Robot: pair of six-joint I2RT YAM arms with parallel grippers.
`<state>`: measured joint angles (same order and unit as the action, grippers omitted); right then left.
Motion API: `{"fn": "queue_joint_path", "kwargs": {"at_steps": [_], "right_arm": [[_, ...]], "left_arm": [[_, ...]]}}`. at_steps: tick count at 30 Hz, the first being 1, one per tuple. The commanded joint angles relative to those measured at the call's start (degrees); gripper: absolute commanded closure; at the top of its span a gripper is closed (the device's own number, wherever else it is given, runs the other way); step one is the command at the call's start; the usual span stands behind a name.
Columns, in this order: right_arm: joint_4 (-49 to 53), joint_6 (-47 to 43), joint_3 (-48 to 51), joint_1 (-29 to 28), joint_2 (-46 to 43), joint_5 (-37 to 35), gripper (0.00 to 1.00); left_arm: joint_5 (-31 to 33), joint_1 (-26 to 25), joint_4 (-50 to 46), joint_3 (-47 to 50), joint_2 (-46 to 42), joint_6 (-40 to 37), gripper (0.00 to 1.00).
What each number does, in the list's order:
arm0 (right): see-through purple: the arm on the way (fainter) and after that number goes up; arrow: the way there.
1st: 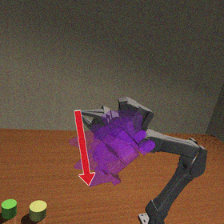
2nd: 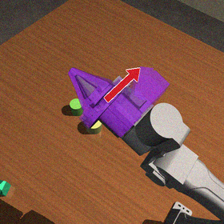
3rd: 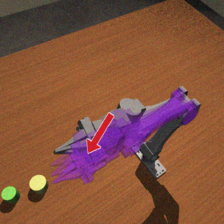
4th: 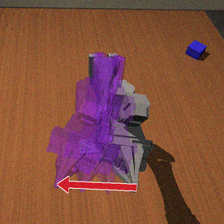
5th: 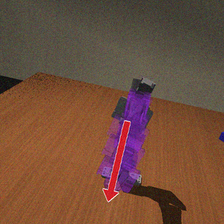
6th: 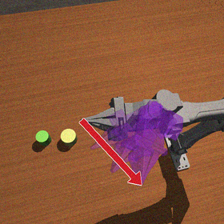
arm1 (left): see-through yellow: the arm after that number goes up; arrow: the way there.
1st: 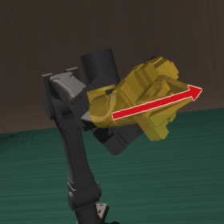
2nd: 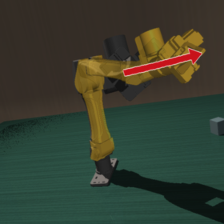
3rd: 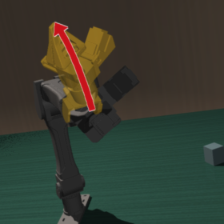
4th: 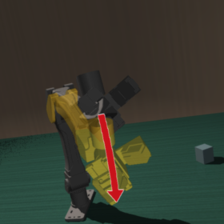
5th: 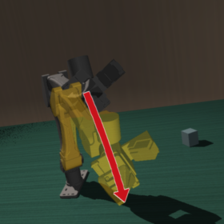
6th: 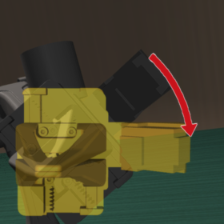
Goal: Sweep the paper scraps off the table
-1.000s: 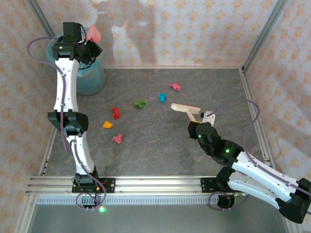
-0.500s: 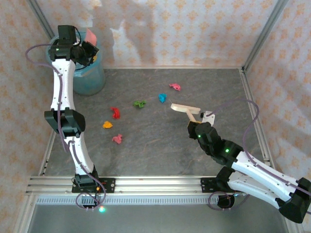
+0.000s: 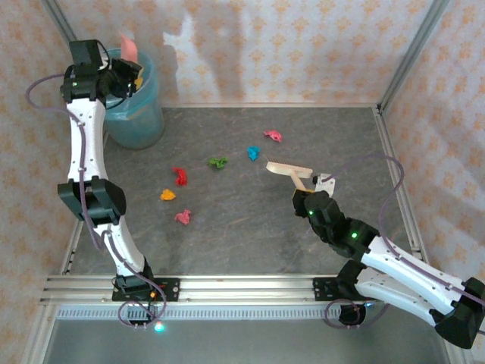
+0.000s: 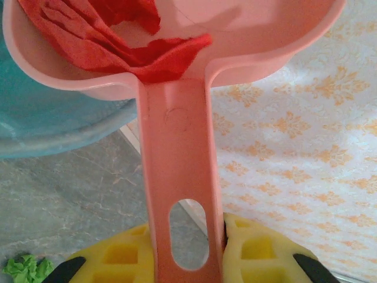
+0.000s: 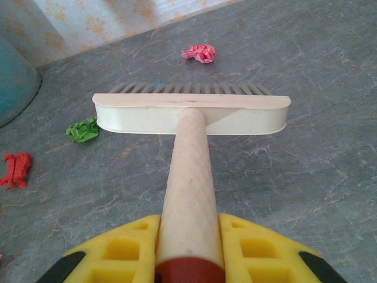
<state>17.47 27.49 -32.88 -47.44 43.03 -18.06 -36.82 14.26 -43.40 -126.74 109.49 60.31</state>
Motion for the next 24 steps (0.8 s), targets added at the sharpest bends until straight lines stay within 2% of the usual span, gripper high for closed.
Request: {"fn": "queue_joint_path", "kwargs": {"at_steps": [1,6,12,24], "right_arm": [[-2.85,0.90,-0.59,0.07,-0.22,-1.18,1.00],[-2.80,0.98,-0.60,0.07,-0.13,-1.17,1.00],[-2.77,0.95,-0.67,0.05,-0.05,-1.13,1.00],[-2.74,1.09,-0.71,0.16,0.39,-1.28,1.00]], "left_arm": [[-2.98,1.25,9.79,3.41,-3.32,5.86,1.00],[-3.41,1.71,9.58,3.81,-3.61,6.29,1.00],[-5.84,2.52,14.27,7.56,-5.50,9.86,1.00],[-3.81,2.43,16.10,13.26,-13.20,7.82,1.00]]}}
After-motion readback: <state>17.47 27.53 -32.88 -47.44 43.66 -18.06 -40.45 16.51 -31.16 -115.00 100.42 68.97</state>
